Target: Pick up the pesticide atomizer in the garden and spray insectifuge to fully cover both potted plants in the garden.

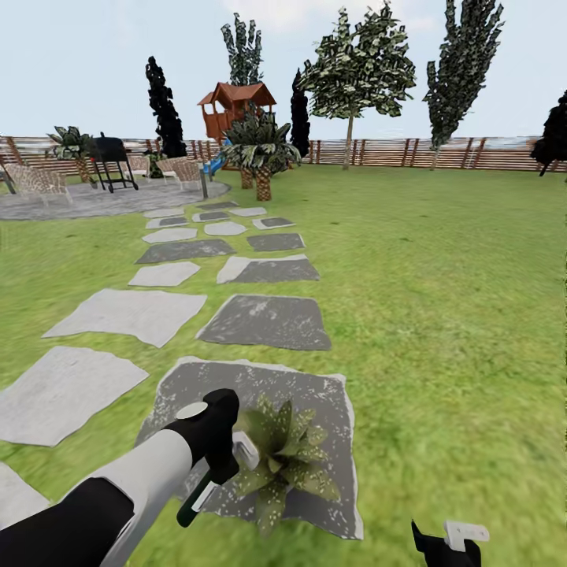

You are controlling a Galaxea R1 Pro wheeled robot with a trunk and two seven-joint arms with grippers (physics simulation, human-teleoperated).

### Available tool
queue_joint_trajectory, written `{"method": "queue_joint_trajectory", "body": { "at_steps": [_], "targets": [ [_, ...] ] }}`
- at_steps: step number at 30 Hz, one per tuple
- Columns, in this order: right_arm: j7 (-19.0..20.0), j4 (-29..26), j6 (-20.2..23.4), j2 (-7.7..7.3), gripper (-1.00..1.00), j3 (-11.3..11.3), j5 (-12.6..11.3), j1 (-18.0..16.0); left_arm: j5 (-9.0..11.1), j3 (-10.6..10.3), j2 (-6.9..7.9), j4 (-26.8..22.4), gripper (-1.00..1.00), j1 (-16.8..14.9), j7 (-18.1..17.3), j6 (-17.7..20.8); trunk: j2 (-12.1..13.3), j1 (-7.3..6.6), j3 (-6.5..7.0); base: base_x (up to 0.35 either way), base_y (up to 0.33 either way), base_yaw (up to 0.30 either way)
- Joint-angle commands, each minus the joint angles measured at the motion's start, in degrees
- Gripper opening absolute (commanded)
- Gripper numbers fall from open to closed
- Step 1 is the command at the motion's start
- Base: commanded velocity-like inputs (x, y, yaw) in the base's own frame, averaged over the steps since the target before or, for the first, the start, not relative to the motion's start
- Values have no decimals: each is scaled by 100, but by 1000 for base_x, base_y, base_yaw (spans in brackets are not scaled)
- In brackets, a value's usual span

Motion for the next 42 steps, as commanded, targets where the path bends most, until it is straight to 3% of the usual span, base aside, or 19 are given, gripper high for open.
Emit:
{"method": "queue_joint_trajectory", "body": {
  "at_steps": [1,8,20,34,42],
  "targets": [
    [39,3,-20,1,100,-49,27,-4,-52,-11,1,-11,-100,-1,-60,34,-2,-4,-5,-269,157,0],
    [36,3,-20,1,100,-49,26,-4,-52,-17,-5,-3,-100,-1,-58,42,-2,-4,-5,-146,252,0],
    [35,3,-22,1,100,-49,19,-4,-52,13,-8,-3,-100,-1,-54,44,-2,-4,-5,115,320,-15],
    [36,3,-22,1,100,-49,19,-4,-44,34,-16,-5,-100,1,-7,44,-2,-4,-5,88,316,-285],
    [35,3,-23,1,100,-56,18,-4,-45,44,-6,-43,-100,378,19,39,-2,-4,-5,0,37,-72]
  ]
}}
